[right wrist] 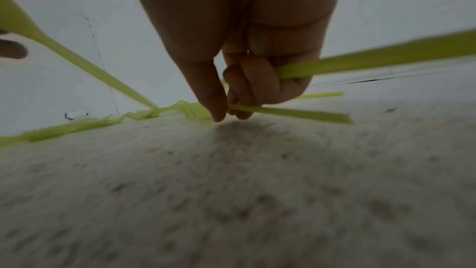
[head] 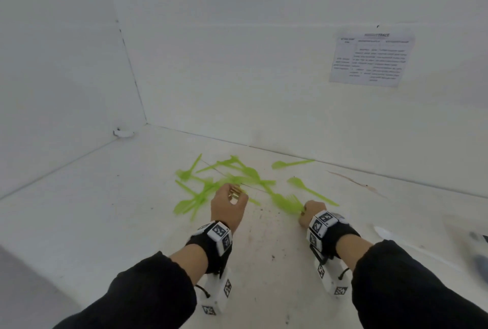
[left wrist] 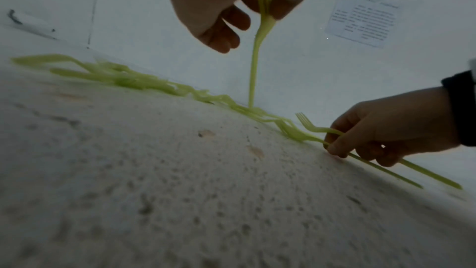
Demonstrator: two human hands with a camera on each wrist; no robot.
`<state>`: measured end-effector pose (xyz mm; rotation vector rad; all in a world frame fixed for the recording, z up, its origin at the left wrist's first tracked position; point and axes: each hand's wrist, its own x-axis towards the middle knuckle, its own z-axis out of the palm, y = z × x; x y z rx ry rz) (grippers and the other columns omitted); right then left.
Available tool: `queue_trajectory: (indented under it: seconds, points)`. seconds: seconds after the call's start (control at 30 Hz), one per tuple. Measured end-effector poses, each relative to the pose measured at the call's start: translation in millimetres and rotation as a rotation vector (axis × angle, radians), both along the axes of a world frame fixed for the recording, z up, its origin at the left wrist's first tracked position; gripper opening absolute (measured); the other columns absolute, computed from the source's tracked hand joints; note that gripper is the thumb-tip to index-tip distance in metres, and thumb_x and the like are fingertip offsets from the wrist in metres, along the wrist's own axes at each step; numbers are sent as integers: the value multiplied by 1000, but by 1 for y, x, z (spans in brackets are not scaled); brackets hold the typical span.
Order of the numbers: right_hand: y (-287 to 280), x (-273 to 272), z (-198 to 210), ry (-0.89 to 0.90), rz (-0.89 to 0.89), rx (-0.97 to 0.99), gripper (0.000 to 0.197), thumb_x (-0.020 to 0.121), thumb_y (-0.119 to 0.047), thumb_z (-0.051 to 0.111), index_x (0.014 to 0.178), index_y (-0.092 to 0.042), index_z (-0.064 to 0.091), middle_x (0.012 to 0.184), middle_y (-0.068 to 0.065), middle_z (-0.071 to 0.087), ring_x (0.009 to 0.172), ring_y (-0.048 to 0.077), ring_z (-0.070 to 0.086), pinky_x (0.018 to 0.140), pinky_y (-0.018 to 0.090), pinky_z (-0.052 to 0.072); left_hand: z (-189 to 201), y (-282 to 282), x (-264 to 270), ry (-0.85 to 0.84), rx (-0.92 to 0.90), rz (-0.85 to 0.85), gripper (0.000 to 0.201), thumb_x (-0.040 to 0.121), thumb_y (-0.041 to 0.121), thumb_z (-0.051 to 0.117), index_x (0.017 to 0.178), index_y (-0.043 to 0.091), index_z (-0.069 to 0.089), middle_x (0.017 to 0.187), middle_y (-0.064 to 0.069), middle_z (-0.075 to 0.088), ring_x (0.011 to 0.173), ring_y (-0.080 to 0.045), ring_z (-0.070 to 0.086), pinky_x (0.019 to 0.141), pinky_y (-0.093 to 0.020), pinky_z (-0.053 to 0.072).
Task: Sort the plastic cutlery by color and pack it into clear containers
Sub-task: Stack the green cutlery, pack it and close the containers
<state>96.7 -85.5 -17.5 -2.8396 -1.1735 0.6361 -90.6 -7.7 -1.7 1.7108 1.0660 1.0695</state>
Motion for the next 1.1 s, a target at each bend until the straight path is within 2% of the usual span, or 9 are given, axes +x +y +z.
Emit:
queue_trajectory:
  seconds: [0.17,0.3,0.4,0.6,0.7,0.87,0.93,1.03,1.1]
  points:
    - [-8,10,12,3,11,-21,19,90,-24,56,84,-9,45,79,-1,48,83,17,48,68,21,36,7,-1,1,-135,-56,-5,16,92,7,46,80,17,43,74,2,63,59,-9,52,49,-8,37]
    - [-15,21,13,95,32,-3,19,87,-31,60,93,-14,55,89,3,49,84,17,48,69,23,35,5,-4,8,-143,-15,0,11,95,19,48,93,11,40,63,0,42,52,-14,42,55,-27,39]
    - [-22,26,11,133,18,2,32,87,-36,60,104,-9,65,82,2,48,79,18,48,68,24,34,0,-8,11,-144,-27,-27,4,95,12,44,92,14,45,61,3,34,46,-6,31,44,-15,27]
    - [-42,43,11,143,-18,-20,20,89,-22,56,74,-10,59,78,6,55,54,11,43,63,23,38,-8,-11,21,-65,1,-29,19,94,6,46,109,17,47,78,8,48,52,-11,42,51,-16,38]
    - [-53,53,9,164,-21,47,32,89,-22,56,57,-14,58,79,5,61,60,16,49,65,25,41,-11,-12,25,-49,-18,-45,32,92,12,54,122,17,44,82,10,52,54,-13,46,61,-25,45]
    - [-56,56,12,96,-37,54,22,86,-34,62,90,-13,60,85,-1,56,80,15,51,63,21,40,-13,-11,31,64,-61,9,38,94,16,52,130,6,50,93,-1,56,79,-14,50,59,-12,34]
    - [-51,52,15,8,-14,22,26,90,-36,55,79,-13,51,77,-3,49,83,17,48,56,20,36,-13,-7,31,92,-61,10,39,95,13,48,133,4,49,103,-4,59,87,-19,53,72,-19,38]
    - [-38,46,21,-114,8,47,23,99,-22,35,84,-11,48,107,9,57,103,26,53,80,26,41,-13,3,28,64,-86,-22,41,97,14,44,137,7,45,99,-2,63,72,-20,55,74,-34,48]
    - [-22,43,26,-120,22,110,18,101,-19,30,92,-11,43,124,12,56,116,29,52,90,26,40,-11,14,25,78,-70,-31,38,98,16,42,136,9,44,89,1,63,65,-13,50,66,-26,41]
